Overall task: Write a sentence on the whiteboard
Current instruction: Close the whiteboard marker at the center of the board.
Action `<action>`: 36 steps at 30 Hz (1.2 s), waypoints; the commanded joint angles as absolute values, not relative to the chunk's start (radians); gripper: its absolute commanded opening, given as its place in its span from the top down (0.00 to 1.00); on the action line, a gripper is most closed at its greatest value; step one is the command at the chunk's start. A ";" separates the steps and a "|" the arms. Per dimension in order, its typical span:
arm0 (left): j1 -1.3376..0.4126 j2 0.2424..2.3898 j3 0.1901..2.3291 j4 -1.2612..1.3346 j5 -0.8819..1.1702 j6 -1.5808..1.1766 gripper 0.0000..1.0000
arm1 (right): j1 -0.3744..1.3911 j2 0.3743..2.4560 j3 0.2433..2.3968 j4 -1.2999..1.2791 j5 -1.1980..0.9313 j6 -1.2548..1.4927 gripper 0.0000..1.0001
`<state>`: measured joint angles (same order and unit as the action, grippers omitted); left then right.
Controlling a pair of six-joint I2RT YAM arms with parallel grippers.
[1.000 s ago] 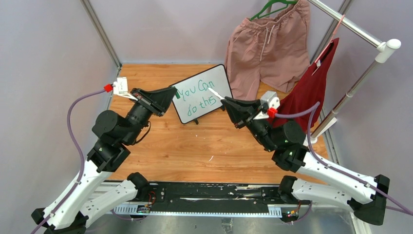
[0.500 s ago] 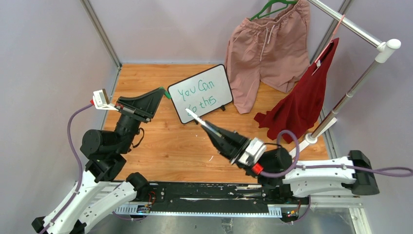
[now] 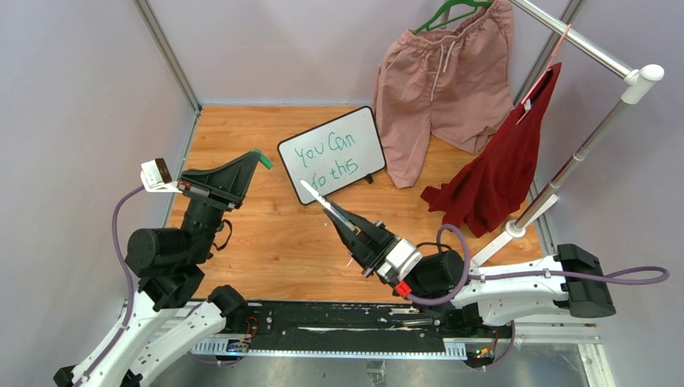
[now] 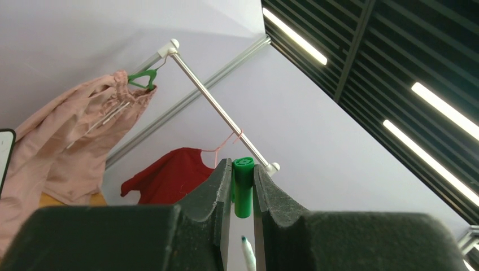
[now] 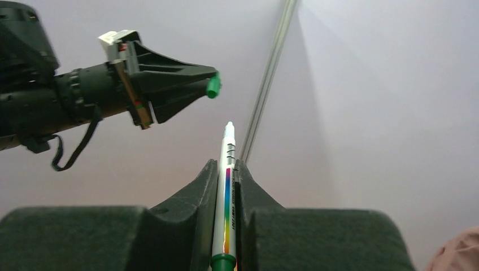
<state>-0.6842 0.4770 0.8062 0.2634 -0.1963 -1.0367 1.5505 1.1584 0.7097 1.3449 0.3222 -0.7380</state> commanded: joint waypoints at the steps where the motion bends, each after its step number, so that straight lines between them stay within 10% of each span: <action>1: -0.690 0.455 0.782 0.310 -0.222 -1.048 1.00 | 1.453 1.081 0.740 1.288 0.335 -0.447 1.00; 36: -0.690 0.458 0.763 0.362 -0.169 -1.066 1.00 | 1.354 1.123 0.820 1.175 0.151 -0.094 1.00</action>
